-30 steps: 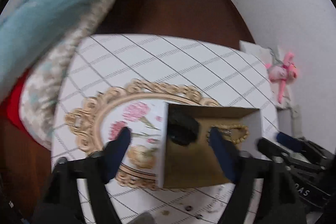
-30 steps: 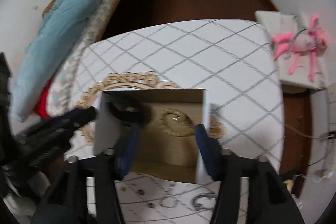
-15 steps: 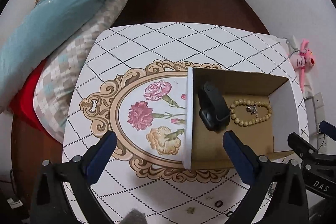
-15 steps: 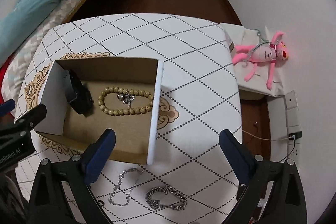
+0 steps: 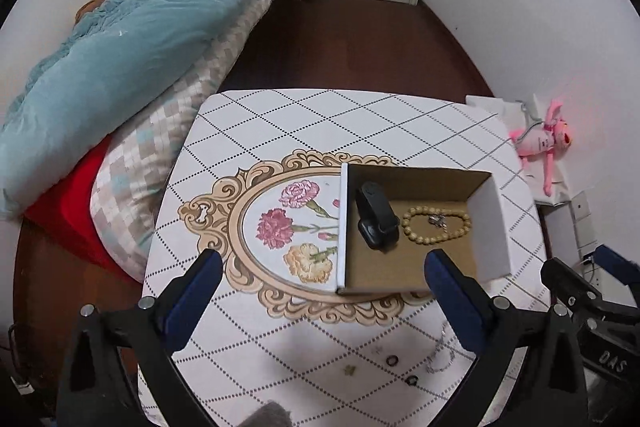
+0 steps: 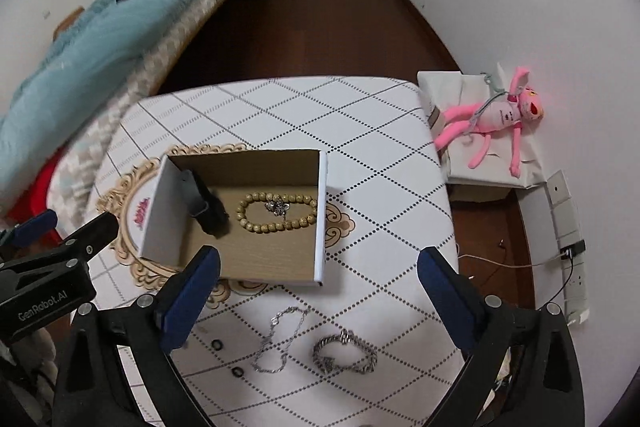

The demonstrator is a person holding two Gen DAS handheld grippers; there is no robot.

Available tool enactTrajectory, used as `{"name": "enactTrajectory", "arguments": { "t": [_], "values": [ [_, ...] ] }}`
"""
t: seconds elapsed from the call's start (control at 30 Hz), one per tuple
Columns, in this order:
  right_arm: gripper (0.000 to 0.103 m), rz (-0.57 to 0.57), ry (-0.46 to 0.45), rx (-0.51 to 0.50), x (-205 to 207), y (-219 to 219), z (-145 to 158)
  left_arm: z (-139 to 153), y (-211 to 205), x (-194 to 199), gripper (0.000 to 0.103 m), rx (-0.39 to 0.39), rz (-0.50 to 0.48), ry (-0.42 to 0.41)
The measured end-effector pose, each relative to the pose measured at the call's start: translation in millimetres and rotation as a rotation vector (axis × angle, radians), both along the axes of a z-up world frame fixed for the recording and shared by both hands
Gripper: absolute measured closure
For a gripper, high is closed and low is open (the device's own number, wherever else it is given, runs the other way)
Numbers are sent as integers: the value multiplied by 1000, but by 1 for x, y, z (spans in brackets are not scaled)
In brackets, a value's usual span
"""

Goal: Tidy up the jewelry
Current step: 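Grasp the silver chain bracelet with the right gripper while the left gripper grasps a gold charm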

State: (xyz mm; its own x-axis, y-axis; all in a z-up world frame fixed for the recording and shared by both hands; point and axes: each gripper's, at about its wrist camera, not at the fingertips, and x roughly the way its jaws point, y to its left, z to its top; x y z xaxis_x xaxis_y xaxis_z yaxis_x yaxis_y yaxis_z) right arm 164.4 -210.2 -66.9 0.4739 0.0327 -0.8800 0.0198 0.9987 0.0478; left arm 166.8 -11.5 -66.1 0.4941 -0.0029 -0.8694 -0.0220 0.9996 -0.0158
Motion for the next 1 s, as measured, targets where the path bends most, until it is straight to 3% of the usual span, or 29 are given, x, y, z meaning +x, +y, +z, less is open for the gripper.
{"name": "enactTrajectory", "arguments": {
  "t": [0.13,0.3,0.37,0.43,0.6,0.63,0.7,0.73,0.8,0.83,0.87,0.93,1.0],
  "values": [
    [3,-60,13,19,-22,-16,-4,-5,5,-20,0,21,16,-16],
    [8,-136,110,56,-44,-43,-53,-45,11,-42,0,92,44,36],
    [23,-155,146,60,-51,-50,-77,-68,15,-49,0,101,60,82],
    [32,-172,178,64,-55,-56,-100,-86,19,-56,0,106,71,119],
    [41,-189,222,38,-62,-63,-138,-115,22,-74,0,94,74,172],
    [48,-184,200,22,-64,-62,-138,-117,21,-76,0,86,70,172],
    [49,-173,181,1,-67,-58,-140,-122,16,-79,1,75,50,174],
    [55,-172,170,-16,-69,-56,-142,-124,12,-80,3,67,31,175],
    [73,-165,149,-30,-72,-53,-142,-127,4,-81,9,61,-1,173],
    [89,-163,146,-31,-72,-51,-140,-129,-1,-81,13,58,-16,176],
    [95,-161,146,-27,-72,-50,-140,-131,-6,-80,13,56,-30,180],
    [95,-166,149,-3,-74,-52,-140,-134,-13,-80,14,55,-49,180],
    [96,-171,151,13,-73,-54,-139,-137,-18,-79,22,50,-63,183]
  ]
}}
